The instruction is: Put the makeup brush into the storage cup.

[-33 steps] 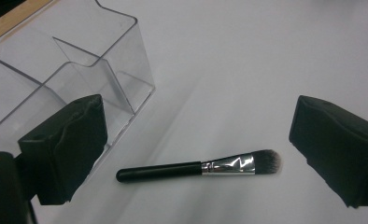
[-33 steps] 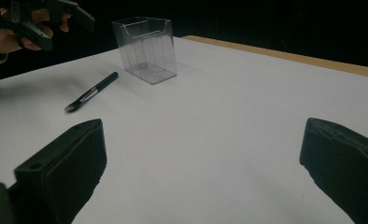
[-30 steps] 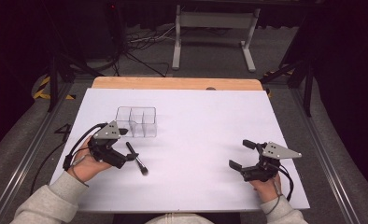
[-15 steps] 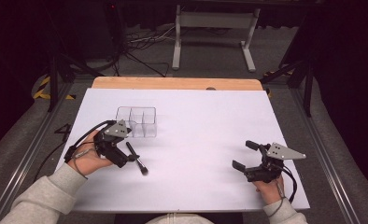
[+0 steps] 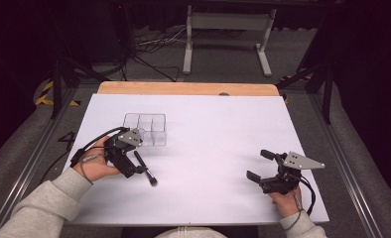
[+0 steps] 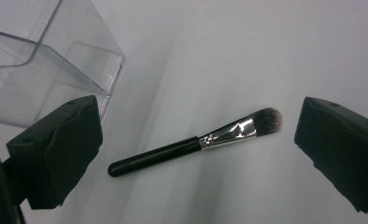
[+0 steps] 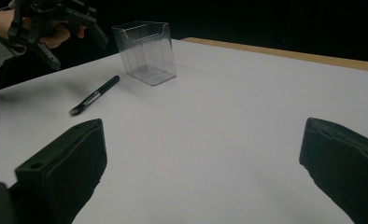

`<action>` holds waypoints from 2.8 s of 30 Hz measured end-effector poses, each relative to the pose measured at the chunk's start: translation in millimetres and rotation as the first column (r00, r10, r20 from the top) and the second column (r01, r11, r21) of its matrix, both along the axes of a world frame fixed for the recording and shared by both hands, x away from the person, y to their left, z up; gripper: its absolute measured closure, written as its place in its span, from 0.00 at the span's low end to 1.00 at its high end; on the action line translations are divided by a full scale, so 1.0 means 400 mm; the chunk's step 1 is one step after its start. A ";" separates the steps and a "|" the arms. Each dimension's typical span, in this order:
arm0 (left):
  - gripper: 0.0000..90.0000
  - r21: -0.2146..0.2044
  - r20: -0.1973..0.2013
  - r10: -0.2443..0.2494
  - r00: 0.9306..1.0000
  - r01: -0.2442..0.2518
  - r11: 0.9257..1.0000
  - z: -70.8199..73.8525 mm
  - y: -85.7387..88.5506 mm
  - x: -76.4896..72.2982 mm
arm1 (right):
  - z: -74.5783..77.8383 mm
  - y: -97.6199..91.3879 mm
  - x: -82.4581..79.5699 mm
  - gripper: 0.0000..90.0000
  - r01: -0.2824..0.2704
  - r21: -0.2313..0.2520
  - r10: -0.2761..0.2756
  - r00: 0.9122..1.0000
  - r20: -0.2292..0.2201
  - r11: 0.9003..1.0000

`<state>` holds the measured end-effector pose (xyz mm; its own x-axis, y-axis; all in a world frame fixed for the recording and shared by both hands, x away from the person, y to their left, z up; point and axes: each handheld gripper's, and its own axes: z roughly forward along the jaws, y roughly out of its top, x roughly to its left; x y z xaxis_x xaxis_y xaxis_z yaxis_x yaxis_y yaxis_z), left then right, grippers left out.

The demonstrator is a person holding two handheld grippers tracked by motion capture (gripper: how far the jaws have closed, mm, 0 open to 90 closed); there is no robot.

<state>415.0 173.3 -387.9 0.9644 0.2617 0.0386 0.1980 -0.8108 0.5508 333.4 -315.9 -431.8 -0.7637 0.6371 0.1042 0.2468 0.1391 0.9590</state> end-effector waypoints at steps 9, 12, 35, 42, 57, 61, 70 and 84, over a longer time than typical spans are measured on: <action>0.03 0.042 -0.039 0.003 0.999 -0.001 0.999 -0.019 -0.006 0.018 | 0.000 -0.002 0.001 0.01 -0.006 0.013 0.006 1.000 -0.001 1.000; 0.03 0.055 -0.037 -0.007 0.999 0.009 0.998 -0.023 -0.009 0.021 | 0.000 -0.001 0.001 0.01 -0.006 0.013 0.006 1.000 -0.004 1.000; 0.04 0.131 -0.060 -0.026 0.998 0.033 0.991 -0.069 -0.025 0.039 | 0.001 -0.003 0.000 0.01 -0.012 0.015 0.012 1.000 -0.005 1.000; 0.04 0.146 -0.076 -0.029 0.997 0.040 0.988 -0.080 -0.028 0.042 | 0.003 0.000 0.000 0.01 -0.018 0.015 0.018 1.000 -0.005 1.000; 0.05 0.170 -0.099 -0.044 0.994 0.061 0.984 -0.097 -0.031 0.048 | 0.002 0.001 0.000 0.01 -0.022 0.019 0.023 1.000 -0.009 1.000; 0.05 0.176 -0.105 -0.045 0.993 0.063 0.982 -0.101 -0.033 0.049 | 0.002 0.000 -0.001 0.01 -0.023 0.019 0.024 1.000 -0.009 1.000; 0.05 0.200 -0.119 -0.059 0.991 0.082 0.976 -0.111 -0.035 0.051 | 0.001 0.001 -0.001 0.01 -0.025 0.021 0.025 1.000 -0.012 0.999; 0.08 0.238 -0.133 -0.069 0.989 0.099 0.966 -0.123 -0.038 0.052 | 0.001 -0.002 0.000 0.01 -0.022 0.028 0.022 1.000 -0.014 0.999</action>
<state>435.9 158.1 -437.3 0.9838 0.1771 -0.0286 0.1772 -0.9340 0.3102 333.3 -316.9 -431.2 -0.7760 0.6167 0.1325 0.2574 0.1178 0.9591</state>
